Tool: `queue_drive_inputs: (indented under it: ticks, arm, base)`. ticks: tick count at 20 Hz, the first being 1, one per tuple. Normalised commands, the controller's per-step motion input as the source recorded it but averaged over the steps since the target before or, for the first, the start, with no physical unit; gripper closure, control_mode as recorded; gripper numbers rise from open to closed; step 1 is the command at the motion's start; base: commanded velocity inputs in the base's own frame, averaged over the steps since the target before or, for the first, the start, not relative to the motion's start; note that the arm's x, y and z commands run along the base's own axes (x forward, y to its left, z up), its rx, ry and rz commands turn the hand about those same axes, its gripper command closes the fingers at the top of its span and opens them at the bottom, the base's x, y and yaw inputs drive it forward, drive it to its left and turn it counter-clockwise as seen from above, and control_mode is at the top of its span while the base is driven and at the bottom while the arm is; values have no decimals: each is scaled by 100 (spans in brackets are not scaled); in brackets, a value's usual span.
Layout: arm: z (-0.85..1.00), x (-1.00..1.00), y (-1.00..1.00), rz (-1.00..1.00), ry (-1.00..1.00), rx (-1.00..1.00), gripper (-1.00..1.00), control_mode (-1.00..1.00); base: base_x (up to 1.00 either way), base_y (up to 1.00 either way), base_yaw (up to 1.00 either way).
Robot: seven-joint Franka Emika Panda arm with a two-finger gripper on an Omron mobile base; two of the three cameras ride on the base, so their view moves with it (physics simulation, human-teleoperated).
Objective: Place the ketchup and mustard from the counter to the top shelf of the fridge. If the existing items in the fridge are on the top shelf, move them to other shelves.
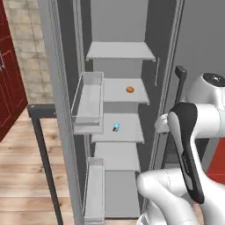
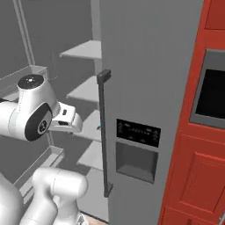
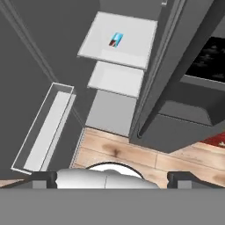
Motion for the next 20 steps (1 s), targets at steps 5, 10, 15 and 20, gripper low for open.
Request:
queue_drive_inputs:
  ticks: [5, 10, 15, 20]
  arm:
    - [0, 0, 0, 0, 0, 0, -100, 100]
    - [0, 0, 0, 0, 0, 0, -100, 100]
    - [0, 0, 0, 0, 0, 0, -100, 100]
    - [0, 0, 0, 0, 0, 0, -100, 100]
  base:
    - [-44, -12, 97]
    - [-16, 0, 100]
    - [-16, 0, 100]
    - [-3, 14, 99]
